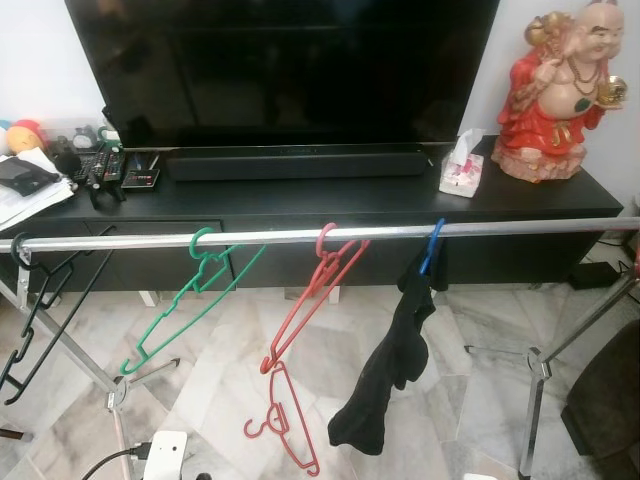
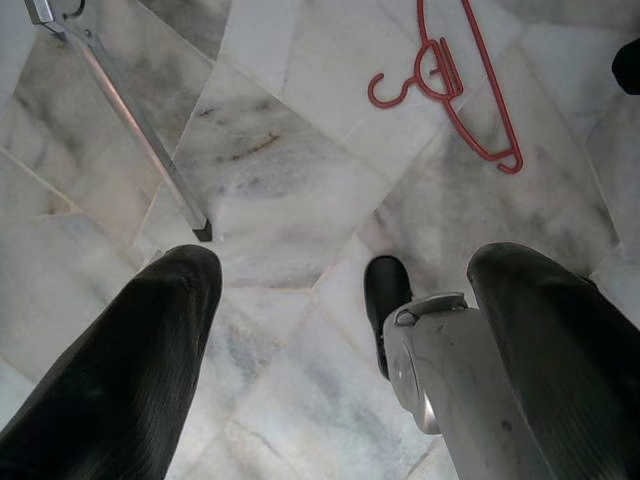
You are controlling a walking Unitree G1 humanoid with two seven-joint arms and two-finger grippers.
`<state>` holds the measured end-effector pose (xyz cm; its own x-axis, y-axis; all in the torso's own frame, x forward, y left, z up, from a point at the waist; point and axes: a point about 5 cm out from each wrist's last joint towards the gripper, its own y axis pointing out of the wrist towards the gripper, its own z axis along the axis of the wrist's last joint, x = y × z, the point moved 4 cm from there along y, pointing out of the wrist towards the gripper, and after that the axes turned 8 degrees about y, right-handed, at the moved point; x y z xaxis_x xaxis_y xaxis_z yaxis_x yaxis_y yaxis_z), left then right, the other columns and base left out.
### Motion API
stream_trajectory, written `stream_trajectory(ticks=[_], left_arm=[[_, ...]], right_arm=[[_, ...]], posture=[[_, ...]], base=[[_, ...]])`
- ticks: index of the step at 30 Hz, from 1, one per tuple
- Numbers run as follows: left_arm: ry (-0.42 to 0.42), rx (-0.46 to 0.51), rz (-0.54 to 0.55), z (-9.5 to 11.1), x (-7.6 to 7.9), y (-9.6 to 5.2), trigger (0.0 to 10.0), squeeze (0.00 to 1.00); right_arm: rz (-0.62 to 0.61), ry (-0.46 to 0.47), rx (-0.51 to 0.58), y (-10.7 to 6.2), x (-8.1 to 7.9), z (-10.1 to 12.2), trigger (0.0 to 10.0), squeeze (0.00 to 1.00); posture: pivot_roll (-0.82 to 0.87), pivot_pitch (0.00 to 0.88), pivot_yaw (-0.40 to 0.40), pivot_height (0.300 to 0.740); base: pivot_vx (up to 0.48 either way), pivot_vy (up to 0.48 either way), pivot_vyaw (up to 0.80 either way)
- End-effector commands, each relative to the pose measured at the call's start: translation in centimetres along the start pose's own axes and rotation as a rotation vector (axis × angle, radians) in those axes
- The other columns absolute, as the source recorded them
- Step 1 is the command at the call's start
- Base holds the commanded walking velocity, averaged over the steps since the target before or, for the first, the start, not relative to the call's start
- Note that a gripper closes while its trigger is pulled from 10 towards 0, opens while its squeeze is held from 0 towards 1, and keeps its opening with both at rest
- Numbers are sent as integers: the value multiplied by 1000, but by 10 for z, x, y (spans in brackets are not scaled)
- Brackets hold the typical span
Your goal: Hang hanger
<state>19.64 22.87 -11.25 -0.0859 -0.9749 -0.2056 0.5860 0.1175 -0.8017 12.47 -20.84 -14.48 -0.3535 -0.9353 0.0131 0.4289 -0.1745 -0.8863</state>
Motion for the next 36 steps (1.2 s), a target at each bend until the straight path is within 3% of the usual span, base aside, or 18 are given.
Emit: stream_trajectory(ticks=[1, 4, 8, 12, 16, 26, 33, 34, 36], left_arm=[[13, -3, 6, -1, 0, 0, 10000, 0], [22, -6, 2, -3, 2, 0, 10000, 0], [23, -3, -6, -3, 3, 0, 10000, 0], [20, 1, -6, -2, 2, 0, 10000, 0], [25, 10, -8, -1, 2, 0, 10000, 0], [44, 13, -17, -5, 7, -1, 10000, 0], [44, 26, -13, -4, 6, -2, 10000, 0], [46, 26, -14, -5, 5, -2, 10000, 0], [47, 24, -14, -5, 5, -2, 10000, 0]], right_arm=[[-12, 36, 6, 0, 1, 0, 10000, 0], [10, 71, 15, 0, -2, 0, 10000, 0], [40, 10, 41, 0, -5, 6, 10000, 0], [29, 67, 93, -1, -4, 11, 10000, 0], [69, 6, 194, -3, -9, 25, 10000, 0], [47, -10, 216, -4, -7, 27, 10000, 0], [47, 5, 357, -10, -8, 43, 10000, 0], [42, 9, 507, -12, -7, 93, 10000, 0], [48, 7, 685, -22, -8, 155, 10000, 0]], posture=[[-90, 0, -16, 740], [-95, 0, -12, 740], [-89, 0, -11, 740], [-84, 0, -10, 740], [-97, 0, -3, 740], [-87, 0, -6, 740], [-91, 0, 0, 740], [-97, 0, 2, 740], [-99, 0, 2, 740]], base=[[0, 0, 0], [0, 0, 0], [0, 0, 0], [0, 0, 0], [0, 0, 0], [0, 0, 0], [0, 0, 0], [0, 0, 0], [0, 0, 0]])
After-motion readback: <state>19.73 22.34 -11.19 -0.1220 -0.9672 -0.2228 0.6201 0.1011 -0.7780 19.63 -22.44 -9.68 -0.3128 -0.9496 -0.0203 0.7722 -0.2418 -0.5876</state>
